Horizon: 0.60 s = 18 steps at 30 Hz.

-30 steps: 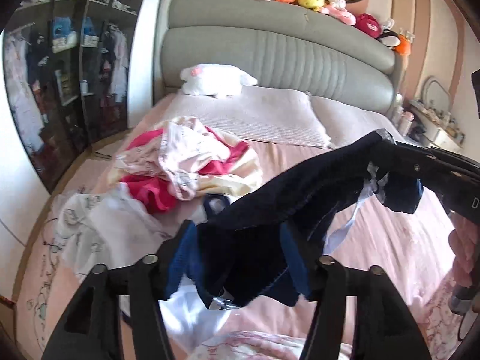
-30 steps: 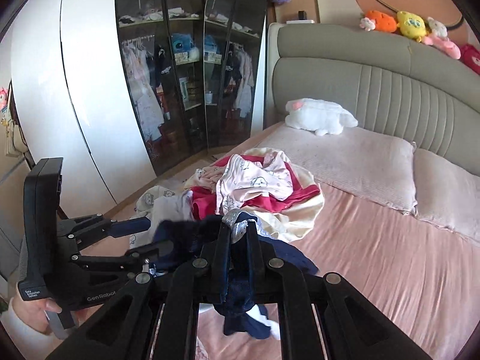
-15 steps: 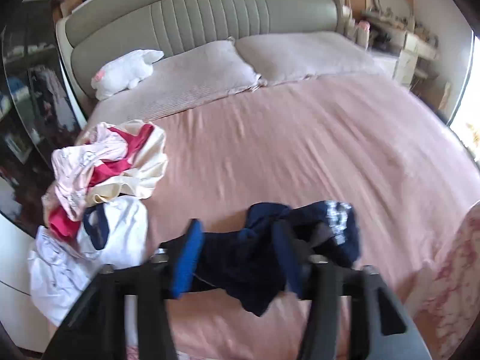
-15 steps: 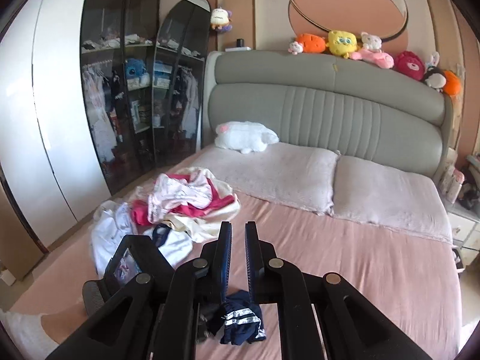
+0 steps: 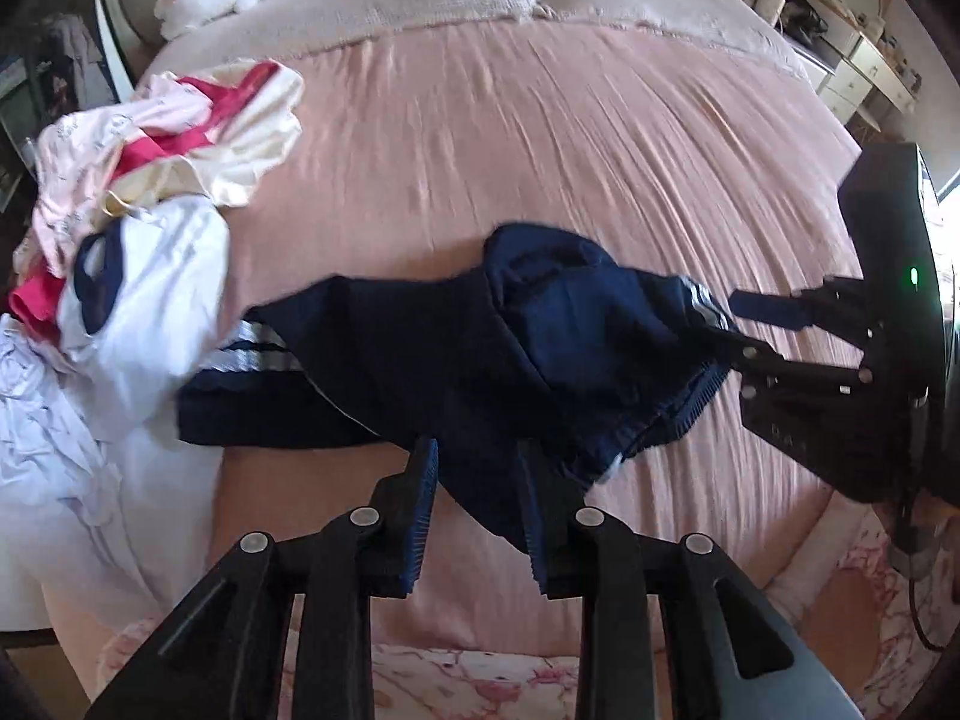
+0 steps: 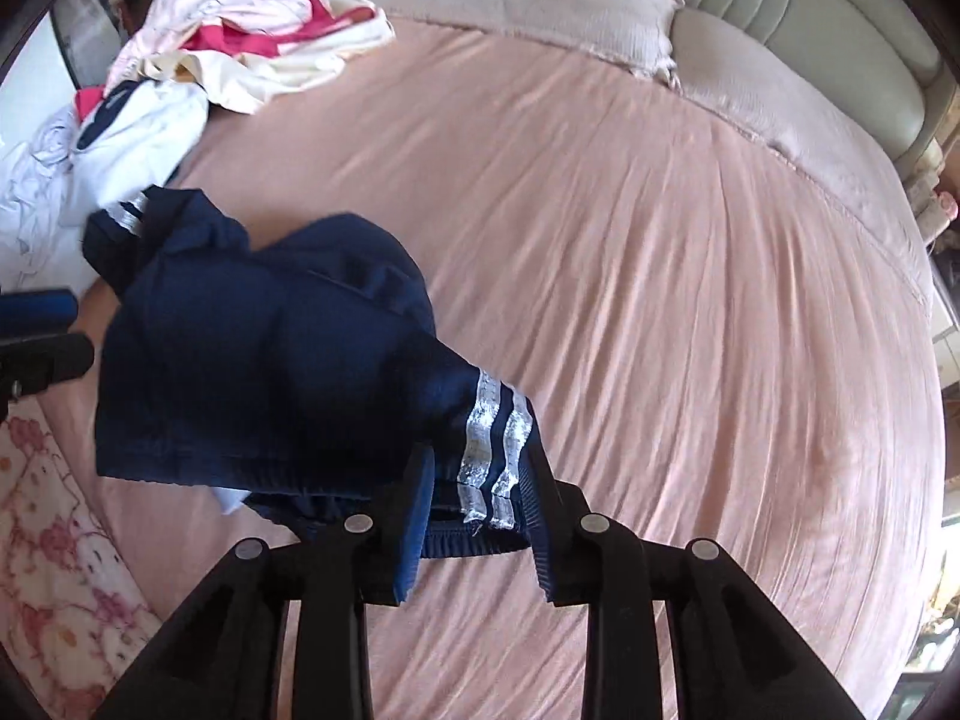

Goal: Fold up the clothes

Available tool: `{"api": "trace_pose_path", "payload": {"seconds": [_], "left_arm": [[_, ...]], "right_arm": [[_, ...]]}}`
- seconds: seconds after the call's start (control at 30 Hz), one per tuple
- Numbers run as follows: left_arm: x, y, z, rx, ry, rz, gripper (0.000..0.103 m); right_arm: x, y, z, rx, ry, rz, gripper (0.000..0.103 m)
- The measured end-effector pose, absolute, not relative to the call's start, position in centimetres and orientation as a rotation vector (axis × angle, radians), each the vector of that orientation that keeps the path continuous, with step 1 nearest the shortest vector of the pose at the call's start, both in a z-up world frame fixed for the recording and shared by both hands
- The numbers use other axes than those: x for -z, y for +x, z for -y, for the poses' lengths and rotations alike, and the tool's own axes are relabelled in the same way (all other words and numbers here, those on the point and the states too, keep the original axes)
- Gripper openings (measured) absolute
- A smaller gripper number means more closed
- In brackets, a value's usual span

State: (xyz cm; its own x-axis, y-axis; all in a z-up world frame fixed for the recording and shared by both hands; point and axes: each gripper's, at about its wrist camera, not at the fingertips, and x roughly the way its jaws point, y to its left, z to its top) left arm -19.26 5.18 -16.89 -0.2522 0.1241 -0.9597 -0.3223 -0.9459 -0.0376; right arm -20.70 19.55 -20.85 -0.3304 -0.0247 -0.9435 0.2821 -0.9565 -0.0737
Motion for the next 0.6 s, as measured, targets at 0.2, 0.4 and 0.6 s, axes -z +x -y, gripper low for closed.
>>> {"api": "trace_pose_path", "payload": {"seconds": [0.2, 0.4, 0.6], "left_arm": [[21.4, -20.9, -6.0, -2.225, -1.837, -0.233, 0.057], [20.2, -22.0, -4.9, -2.242, -1.753, -0.021, 0.013], [12.8, -21.3, -3.7, -2.378, -1.493, 0.065, 0.013]], "right_arm": [[22.7, -20.8, -21.8, 2.373, 1.748, -0.165, 0.058], [21.8, -19.6, -21.8, 2.283, 1.677, -0.020, 0.012], [17.1, -17.3, -24.2, 2.414, 1.522, 0.090, 0.009]]}}
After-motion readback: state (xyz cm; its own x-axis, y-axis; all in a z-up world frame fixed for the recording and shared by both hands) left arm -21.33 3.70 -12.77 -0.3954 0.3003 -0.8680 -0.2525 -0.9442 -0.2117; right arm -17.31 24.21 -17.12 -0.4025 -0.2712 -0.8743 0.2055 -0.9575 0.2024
